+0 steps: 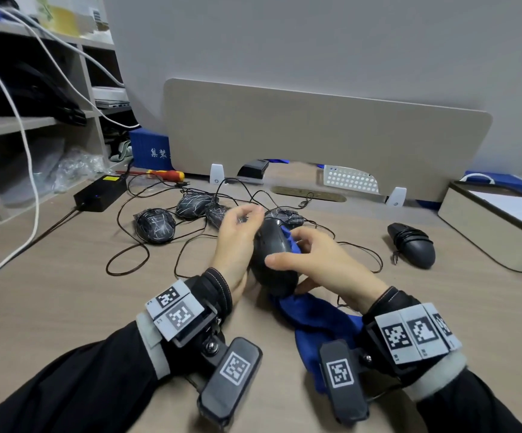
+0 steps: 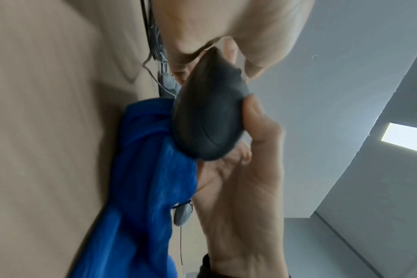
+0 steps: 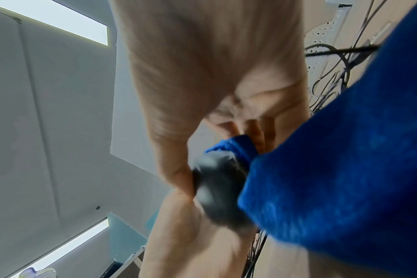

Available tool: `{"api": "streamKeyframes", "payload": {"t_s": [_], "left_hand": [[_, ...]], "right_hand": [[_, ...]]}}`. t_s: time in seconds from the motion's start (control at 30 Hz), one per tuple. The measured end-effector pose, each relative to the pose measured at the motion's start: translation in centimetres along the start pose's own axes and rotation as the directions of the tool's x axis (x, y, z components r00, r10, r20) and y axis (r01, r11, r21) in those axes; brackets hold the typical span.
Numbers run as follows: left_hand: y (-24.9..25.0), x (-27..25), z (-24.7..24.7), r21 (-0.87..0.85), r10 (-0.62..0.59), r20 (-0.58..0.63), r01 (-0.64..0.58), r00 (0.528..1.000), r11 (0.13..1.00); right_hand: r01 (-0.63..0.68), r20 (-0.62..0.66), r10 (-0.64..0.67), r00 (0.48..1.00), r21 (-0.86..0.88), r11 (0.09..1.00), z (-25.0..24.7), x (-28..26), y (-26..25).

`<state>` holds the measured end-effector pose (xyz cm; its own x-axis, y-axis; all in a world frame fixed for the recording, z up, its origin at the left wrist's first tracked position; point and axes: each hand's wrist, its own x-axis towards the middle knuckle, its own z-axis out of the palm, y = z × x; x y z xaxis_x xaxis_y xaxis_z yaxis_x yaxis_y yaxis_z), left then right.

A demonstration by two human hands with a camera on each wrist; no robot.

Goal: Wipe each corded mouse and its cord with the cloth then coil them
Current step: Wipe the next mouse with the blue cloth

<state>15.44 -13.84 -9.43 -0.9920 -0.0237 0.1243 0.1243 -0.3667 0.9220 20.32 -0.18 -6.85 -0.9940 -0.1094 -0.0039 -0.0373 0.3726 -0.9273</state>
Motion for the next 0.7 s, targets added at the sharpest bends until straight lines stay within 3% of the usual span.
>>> {"api": "streamKeyframes", "payload": {"t_s": [0.1,0.17,0.23,0.3,0.43,0.53,0.63,0.7], "left_hand": [[-0.3,-0.8,0.5,0.07,-0.186,0.166,0.177,0.968,0.982],[-0.4,-1.3,0.6,0.113,-0.246,0.251,0.224,0.936,0.968],[-0.3,-1.2,0.5,0.079,-0.251,0.254,0.239,0.934,0.968],[-0.1,-1.1,0.3,0.055,-0.278,0.243,0.273,0.929,0.96],[-0.4,-1.3,0.5,0.094,-0.314,0.26,0.3,0.913,0.949],[-0.6,-1.2,0.5,0.1,-0.293,0.287,0.275,0.912,0.956],[-0.8,-0.9,-0.1,0.104,-0.262,0.279,0.242,0.924,0.965],[-0.8,-1.1,-0.2,0.126,-0.288,0.32,0.261,0.903,0.957]], "right_hand": [[0.088,-0.181,-0.095,0.979,-0.047,0.995,-0.3,0.5,0.5],[0.135,-0.18,-0.139,0.974,-0.037,0.99,-0.3,0.6,0.6],[0.131,-0.167,-0.125,0.978,0.027,0.991,-0.5,0.7,0.6],[0.145,-0.243,-0.115,0.963,0.112,0.983,-0.8,0.9,0.6],[0.298,-0.42,-0.238,0.876,0.082,0.951,-1.5,0.9,0.8],[0.342,-0.38,-0.316,0.87,0.002,0.94,-1.6,0.7,0.8],[0.297,-0.287,-0.294,0.912,-0.035,0.954,-1.8,0.6,0.6],[0.281,-0.3,-0.275,0.913,-0.024,0.959,-2.0,0.7,0.6]]}}
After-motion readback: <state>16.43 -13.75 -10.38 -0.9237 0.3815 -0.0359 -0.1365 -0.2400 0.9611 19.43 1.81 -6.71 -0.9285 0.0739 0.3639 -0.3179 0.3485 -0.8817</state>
